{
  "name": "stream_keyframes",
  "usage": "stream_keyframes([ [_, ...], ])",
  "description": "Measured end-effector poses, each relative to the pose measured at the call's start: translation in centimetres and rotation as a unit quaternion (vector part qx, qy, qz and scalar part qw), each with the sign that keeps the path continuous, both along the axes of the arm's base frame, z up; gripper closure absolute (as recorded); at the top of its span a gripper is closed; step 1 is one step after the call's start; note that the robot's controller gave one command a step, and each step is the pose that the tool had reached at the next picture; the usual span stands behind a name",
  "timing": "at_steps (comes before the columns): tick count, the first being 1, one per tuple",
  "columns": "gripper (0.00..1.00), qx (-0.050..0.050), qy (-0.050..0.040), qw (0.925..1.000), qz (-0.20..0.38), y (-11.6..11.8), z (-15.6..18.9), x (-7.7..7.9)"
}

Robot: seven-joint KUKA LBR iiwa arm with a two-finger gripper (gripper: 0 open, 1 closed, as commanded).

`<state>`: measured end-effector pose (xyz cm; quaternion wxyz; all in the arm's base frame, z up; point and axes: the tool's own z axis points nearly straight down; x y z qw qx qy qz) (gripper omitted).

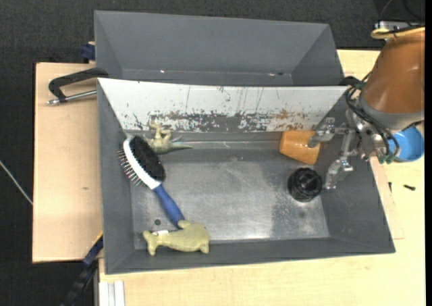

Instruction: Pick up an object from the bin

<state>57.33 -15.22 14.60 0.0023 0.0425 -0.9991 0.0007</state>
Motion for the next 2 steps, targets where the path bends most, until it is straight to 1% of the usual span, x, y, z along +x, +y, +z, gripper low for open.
stream_keyframes([
  [1,0.0,0.002,0.0016,0.9994,-0.034,0.75,-7.35,-5.43],
  [2,1.0,0.001,-0.0035,0.9994,-0.033,0.7,-6.92,-5.05],
])
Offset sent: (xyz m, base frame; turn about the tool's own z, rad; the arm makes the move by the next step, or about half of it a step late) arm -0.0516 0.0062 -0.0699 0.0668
